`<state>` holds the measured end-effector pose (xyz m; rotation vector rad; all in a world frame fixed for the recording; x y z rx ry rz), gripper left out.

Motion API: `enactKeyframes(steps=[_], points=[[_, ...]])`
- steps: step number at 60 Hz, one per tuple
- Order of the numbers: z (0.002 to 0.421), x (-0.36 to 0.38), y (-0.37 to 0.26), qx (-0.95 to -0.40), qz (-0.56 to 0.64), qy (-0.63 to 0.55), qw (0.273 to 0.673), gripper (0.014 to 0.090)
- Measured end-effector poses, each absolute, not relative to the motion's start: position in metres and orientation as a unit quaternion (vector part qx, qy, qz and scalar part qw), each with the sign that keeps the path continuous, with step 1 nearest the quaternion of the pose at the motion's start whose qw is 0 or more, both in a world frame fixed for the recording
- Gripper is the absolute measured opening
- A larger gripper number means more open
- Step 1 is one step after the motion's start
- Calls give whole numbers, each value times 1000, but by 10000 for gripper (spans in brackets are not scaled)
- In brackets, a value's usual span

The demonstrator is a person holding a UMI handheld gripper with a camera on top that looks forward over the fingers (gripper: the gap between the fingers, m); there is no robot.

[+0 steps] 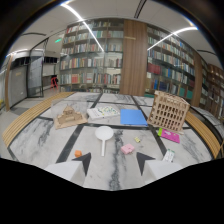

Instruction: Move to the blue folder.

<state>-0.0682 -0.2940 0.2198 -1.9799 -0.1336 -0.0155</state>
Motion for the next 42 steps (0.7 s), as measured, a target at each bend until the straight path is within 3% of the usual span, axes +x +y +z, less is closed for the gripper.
enactKeyframes(steps=[9, 23, 42], points=[[230, -40, -308, -837, -6, -57, 544, 860], [201, -13, -293, -844, -15, -48, 533, 855], [178, 69, -169, -858, -46, -16, 511, 857]])
